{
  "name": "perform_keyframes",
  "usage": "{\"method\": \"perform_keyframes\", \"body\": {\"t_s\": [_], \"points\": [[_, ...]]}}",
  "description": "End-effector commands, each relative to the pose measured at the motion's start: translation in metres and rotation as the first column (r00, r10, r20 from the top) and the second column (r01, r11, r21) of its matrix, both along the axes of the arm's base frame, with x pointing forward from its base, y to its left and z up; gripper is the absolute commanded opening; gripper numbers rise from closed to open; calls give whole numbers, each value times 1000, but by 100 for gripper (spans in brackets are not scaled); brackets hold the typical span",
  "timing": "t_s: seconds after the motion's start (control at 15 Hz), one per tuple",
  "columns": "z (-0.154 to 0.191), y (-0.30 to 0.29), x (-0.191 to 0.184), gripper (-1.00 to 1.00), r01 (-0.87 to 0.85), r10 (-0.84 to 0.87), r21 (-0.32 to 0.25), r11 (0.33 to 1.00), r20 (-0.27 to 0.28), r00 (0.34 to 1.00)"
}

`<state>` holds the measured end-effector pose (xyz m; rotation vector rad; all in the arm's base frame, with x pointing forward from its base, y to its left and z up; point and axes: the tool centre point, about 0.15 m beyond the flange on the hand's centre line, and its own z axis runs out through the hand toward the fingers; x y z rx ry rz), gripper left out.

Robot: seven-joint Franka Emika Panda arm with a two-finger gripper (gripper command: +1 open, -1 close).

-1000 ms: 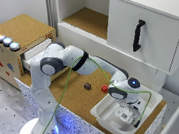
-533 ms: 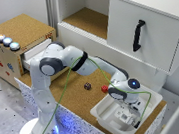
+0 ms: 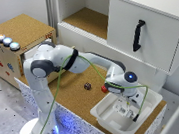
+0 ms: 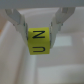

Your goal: Grasp the yellow block

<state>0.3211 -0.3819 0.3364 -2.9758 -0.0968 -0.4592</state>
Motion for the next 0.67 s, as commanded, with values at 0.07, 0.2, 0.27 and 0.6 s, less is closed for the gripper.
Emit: {"method": "perform_keyframes", "body": {"t_s": [0.07, 0.2, 0.27, 0.6], "points": [[44, 113, 20, -100, 67, -60, -95, 993, 79, 995], [52, 149, 28, -100, 69, -61, -98, 993, 85, 995], [53, 162, 30, -100, 67, -59, -104, 992, 82, 995], [55, 242, 39, -100, 1, 7, -133, 991, 63, 998]]}}
